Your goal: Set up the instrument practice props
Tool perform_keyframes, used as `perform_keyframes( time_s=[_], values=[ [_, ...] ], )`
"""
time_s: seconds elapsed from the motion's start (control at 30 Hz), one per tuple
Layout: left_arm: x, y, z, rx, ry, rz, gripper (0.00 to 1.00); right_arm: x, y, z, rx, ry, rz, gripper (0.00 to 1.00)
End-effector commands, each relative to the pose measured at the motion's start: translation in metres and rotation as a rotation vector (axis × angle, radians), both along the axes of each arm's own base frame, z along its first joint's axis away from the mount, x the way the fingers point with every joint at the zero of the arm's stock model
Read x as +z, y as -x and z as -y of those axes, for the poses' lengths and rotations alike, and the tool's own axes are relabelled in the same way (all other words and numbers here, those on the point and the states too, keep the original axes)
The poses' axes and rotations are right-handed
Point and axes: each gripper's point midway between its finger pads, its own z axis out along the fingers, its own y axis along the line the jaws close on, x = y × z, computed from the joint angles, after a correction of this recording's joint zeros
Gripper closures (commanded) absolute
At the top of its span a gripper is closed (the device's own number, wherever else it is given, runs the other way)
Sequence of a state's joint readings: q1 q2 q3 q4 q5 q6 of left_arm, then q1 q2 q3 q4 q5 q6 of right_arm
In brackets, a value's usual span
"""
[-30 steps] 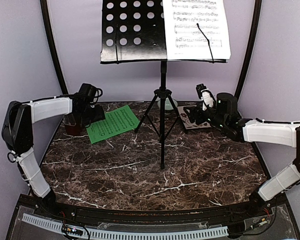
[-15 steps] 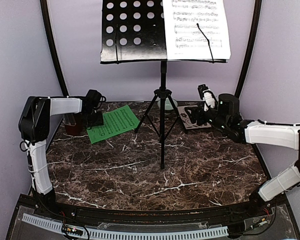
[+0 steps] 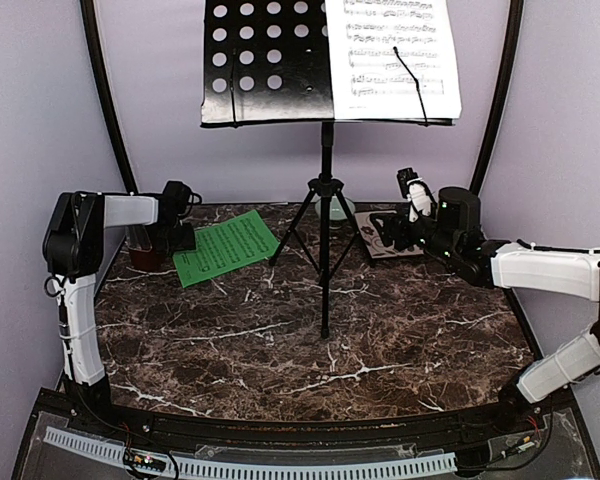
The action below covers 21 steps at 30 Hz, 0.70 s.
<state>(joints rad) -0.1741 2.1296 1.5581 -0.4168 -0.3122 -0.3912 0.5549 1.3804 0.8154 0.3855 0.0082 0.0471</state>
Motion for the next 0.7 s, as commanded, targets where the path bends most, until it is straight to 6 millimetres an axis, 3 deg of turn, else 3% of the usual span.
perform_keyframes(
  time_s=[0.0, 0.13, 0.27, 0.37, 0.5, 0.67],
  values=[
    [0.015, -0.014, -0.026, 0.029, -0.043, 0.042, 0.35, 0.013, 0.003, 0.001, -0.004, -0.019, 0.033, 0.27],
    [0.022, -0.021, -0.046, 0.061, -0.074, 0.057, 0.35, 0.012, 0.002, 0.001, -0.007, -0.014, 0.031, 0.27],
    [0.030, -0.033, -0.047, 0.035, -0.095, 0.080, 0.35, 0.012, 0.000, 0.000, -0.008, -0.009, 0.029, 0.27],
    [0.038, -0.044, -0.038, -0.013, -0.062, 0.118, 0.35, 0.011, 0.000, -0.001, -0.004, -0.010, 0.027, 0.27],
    [0.048, -0.065, -0.011, -0.119, 0.040, 0.190, 0.35, 0.011, -0.002, -0.004, 0.007, -0.016, 0.018, 0.27],
    [0.049, -0.092, 0.013, -0.197, 0.099, 0.216, 0.33, 0.013, -0.002, -0.008, 0.018, -0.027, 0.010, 0.27]
  ],
)
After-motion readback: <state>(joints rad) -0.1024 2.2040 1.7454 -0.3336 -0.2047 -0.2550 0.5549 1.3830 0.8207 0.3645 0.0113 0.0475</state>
